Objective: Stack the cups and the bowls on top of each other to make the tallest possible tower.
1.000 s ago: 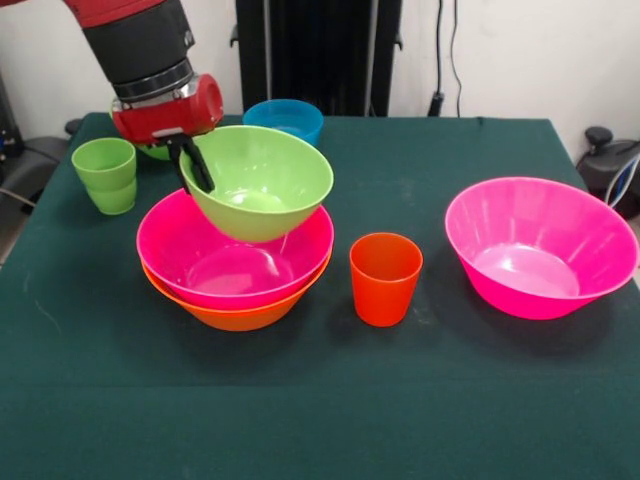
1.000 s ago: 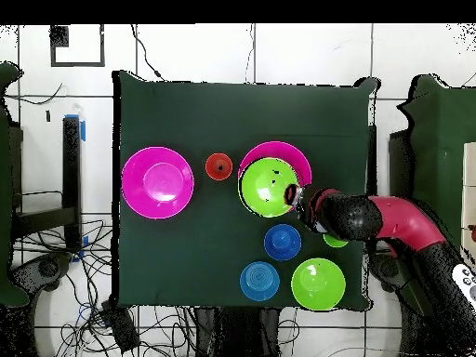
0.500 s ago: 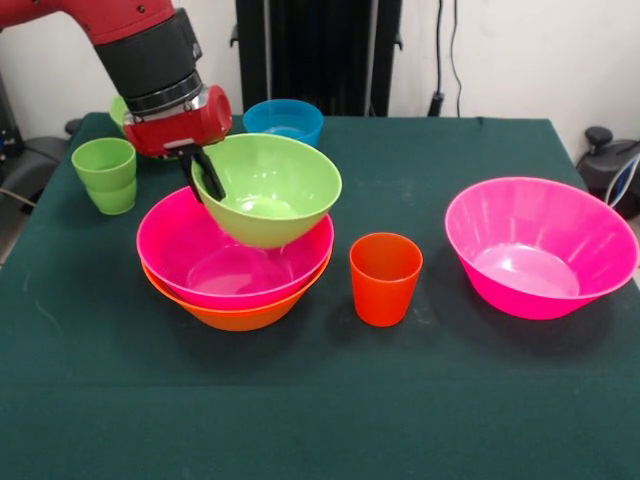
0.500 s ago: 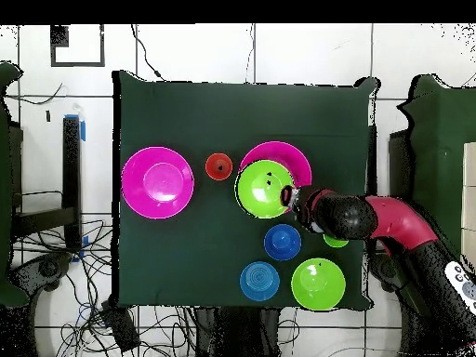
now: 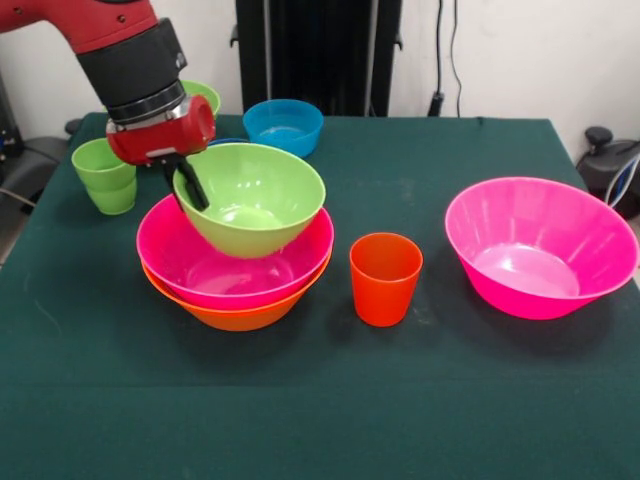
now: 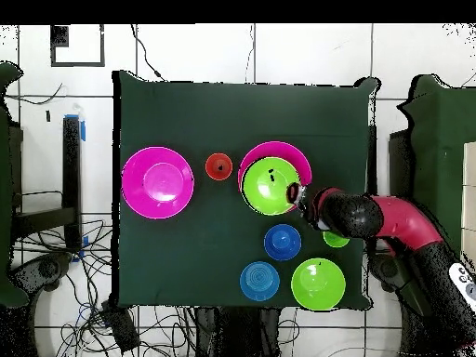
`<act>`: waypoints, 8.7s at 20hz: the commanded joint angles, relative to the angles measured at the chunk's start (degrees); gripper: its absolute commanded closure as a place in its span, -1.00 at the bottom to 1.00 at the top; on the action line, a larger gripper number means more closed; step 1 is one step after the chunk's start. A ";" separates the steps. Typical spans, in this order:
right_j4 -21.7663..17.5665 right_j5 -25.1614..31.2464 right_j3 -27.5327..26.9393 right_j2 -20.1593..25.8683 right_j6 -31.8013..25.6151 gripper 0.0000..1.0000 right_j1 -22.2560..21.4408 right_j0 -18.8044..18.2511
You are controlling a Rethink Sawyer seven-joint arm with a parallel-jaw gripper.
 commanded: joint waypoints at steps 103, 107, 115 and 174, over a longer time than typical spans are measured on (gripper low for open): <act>30.34 -46.98 12.37 -36.17 32.99 -1.00 -3.53 51.24; 27.58 -48.88 10.87 -35.46 30.36 -1.00 0.21 48.53; 24.22 -52.00 8.99 -35.90 27.63 -1.00 4.40 45.86; 27.93 -18.68 32.13 -19.98 18.06 1.00 -33.99 27.17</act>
